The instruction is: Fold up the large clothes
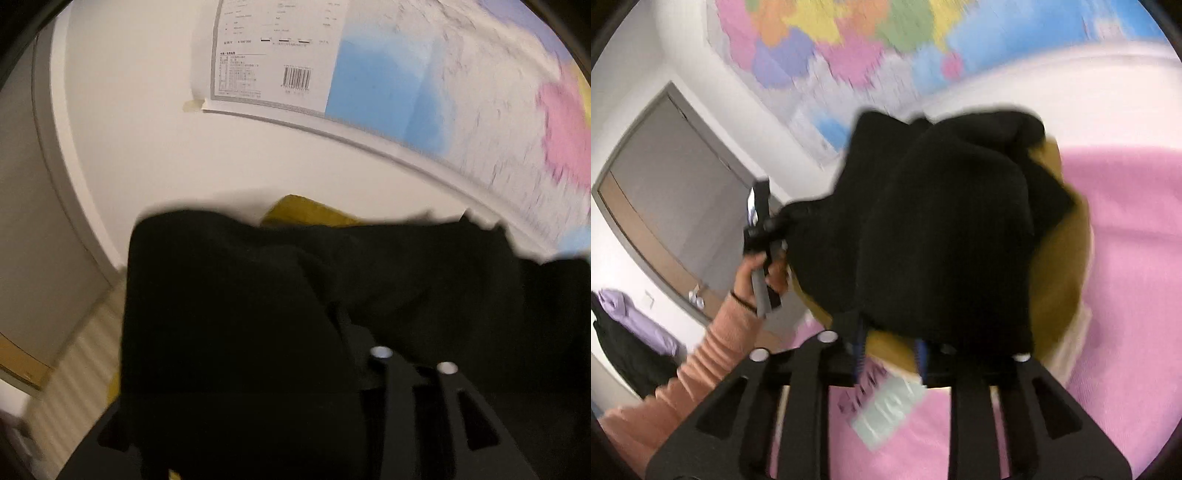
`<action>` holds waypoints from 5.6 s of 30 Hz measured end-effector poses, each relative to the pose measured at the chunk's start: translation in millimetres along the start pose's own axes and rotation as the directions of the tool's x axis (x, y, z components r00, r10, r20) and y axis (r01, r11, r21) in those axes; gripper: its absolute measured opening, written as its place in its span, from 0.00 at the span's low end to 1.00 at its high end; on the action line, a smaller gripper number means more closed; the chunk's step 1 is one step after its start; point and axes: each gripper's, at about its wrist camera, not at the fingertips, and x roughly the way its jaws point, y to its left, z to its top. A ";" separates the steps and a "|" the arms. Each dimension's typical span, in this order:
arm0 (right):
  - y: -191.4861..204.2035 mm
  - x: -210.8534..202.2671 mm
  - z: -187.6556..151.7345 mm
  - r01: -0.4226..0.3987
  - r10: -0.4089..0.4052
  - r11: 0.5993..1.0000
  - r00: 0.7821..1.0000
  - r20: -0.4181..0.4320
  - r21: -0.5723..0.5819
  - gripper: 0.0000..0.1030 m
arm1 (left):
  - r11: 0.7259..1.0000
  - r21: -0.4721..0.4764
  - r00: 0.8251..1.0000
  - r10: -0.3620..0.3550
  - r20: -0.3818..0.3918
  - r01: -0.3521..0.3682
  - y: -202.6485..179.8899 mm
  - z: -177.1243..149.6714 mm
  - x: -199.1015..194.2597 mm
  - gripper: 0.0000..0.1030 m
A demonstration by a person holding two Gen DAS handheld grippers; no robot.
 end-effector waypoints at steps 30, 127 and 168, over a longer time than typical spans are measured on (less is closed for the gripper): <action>-45.4 -21.0 97.1 0.247 -0.268 0.962 0.940 0.212 0.121 0.01 | 0.971 0.236 0.991 -0.061 0.116 0.032 -132.6 -48.1 -44.4 0.66; 98.0 -28.8 -94.7 0.342 -0.260 0.859 0.932 0.252 -0.380 0.94 | 0.992 0.119 0.974 -0.068 0.216 0.042 -164.1 -255.3 -219.4 0.93; 96.6 -30.8 -92.6 0.333 -0.256 0.867 0.936 0.243 -0.370 0.94 | 0.992 0.121 0.977 -0.059 0.207 0.035 -167.9 -255.5 -217.4 0.93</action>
